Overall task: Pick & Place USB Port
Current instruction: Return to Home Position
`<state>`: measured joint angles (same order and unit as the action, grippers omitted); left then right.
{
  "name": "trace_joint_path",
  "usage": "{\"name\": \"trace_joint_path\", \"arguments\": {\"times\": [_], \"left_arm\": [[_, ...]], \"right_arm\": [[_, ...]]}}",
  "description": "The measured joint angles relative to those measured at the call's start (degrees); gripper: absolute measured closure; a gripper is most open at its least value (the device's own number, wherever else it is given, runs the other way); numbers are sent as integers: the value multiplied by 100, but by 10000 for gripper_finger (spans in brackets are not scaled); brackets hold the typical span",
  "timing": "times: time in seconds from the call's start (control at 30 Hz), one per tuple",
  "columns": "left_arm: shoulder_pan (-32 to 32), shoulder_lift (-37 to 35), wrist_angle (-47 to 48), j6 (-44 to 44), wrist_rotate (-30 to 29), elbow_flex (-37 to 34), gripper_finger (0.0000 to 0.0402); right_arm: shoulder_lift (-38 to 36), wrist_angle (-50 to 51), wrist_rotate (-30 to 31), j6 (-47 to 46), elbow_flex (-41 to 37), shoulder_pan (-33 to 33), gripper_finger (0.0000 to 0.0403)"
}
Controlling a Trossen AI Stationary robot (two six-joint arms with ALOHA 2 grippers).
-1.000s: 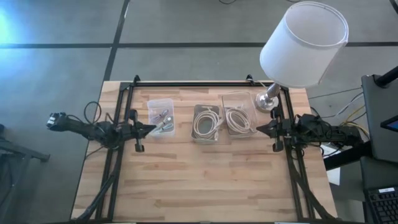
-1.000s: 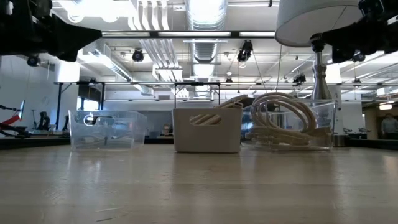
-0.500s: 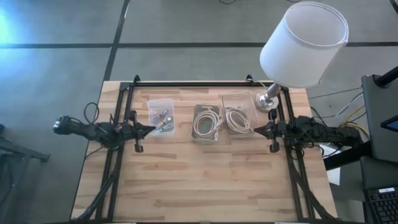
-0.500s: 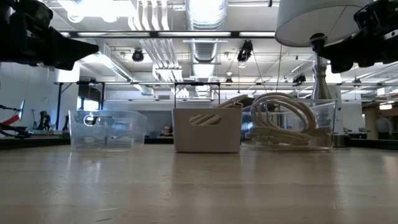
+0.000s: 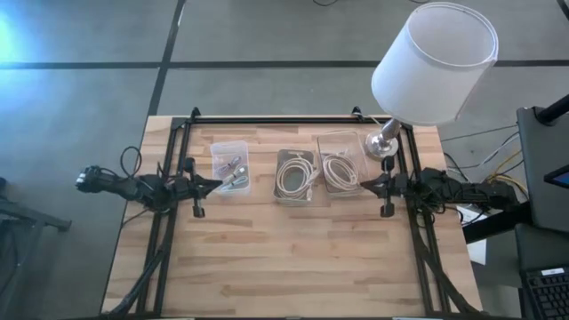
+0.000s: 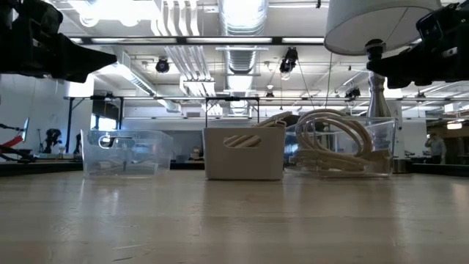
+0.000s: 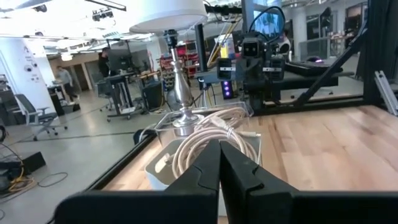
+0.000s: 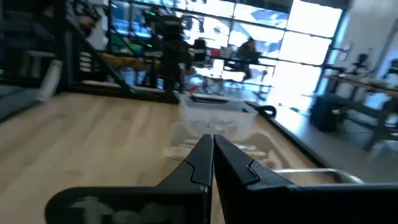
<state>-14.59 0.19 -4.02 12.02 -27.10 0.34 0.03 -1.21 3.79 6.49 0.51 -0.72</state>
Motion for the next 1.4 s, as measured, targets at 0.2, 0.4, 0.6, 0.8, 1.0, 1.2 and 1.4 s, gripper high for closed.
{"name": "trace_joint_path", "arguments": {"times": [0.2,0.4,0.6,0.8,1.0,1.2,1.4], "left_arm": [[0,58,1,-56,1,0,393],[0,106,3,-148,1,0,393],[0,142,7,-749,3,17,392],[0,143,-4,-753,3,22,392],[0,146,-9,-755,5,23,390],[0,146,-19,-755,3,24,390],[0,146,-26,-755,3,26,390]], "right_arm": [[57,-38,260,189,0,-6,394],[123,-44,262,551,0,-6,394],[121,-44,262,237,0,-6,394],[125,-42,262,293,0,-6,394],[132,-42,262,227,0,-6,394],[132,-42,262,291,0,-6,394],[132,-42,262,224,0,-6,394]]}}
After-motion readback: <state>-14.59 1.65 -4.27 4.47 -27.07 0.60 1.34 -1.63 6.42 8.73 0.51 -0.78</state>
